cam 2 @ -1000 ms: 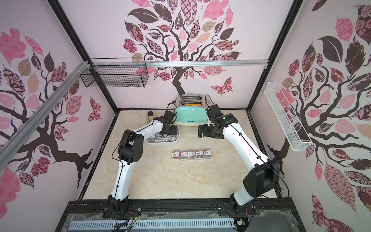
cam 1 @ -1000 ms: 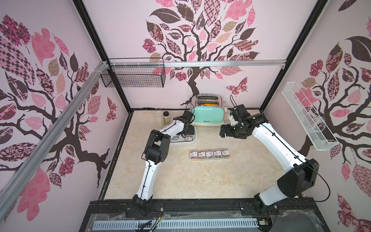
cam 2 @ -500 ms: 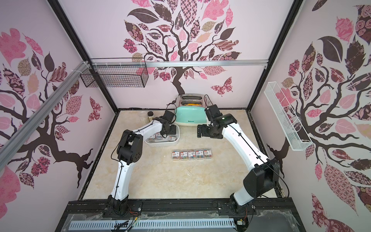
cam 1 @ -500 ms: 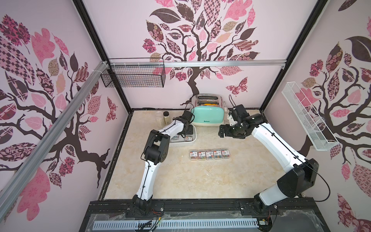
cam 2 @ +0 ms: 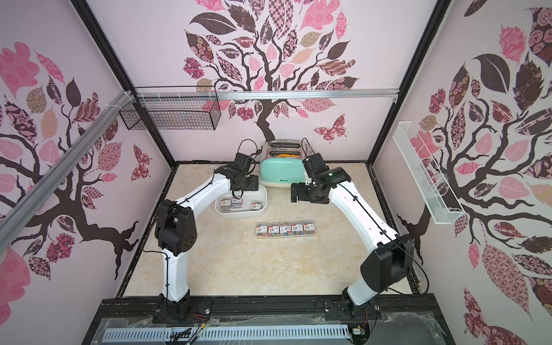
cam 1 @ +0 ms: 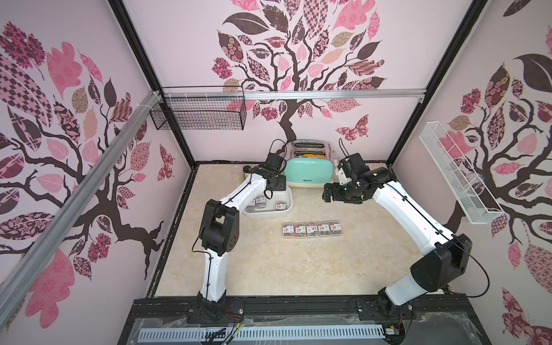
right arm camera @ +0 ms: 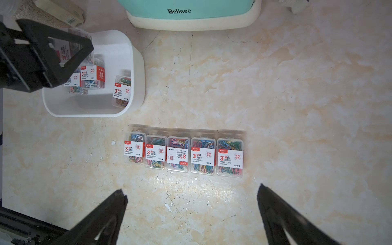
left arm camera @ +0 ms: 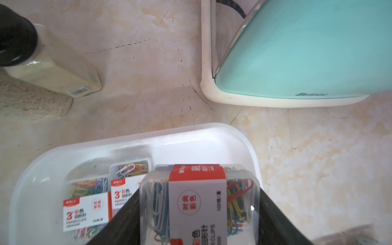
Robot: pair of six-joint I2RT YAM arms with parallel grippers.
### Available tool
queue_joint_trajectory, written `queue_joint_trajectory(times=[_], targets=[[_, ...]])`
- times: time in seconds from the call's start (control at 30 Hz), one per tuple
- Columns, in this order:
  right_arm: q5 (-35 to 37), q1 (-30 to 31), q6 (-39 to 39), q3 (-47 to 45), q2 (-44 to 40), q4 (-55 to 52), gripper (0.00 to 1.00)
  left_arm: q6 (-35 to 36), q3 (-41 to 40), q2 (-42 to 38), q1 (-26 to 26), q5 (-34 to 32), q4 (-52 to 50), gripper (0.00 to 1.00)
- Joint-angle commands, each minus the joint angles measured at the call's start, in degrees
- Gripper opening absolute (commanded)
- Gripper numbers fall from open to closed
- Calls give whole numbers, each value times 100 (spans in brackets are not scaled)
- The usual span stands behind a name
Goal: Take the paper clips out of the storage box
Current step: Pick up the boxed paper clips from the storage box, then place the boxed paper clips at the center of the board.
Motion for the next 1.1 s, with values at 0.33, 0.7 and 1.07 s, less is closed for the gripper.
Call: queue_joint_trajectory(times=[0.33, 0.7, 1.07], targets=[[12, 30, 97, -804, -911, 28, 99, -604, -2563, -2360, -1107, -223, -430, 63], [-172, 37, 337, -1645, -1590, 106, 99, -1599, -4021, -2547, -2658, -446, -21, 64], [-60, 30, 391, -1925, -2117, -69, 99, -1890, -4186, -1712, -3523, -324, 604, 71]])
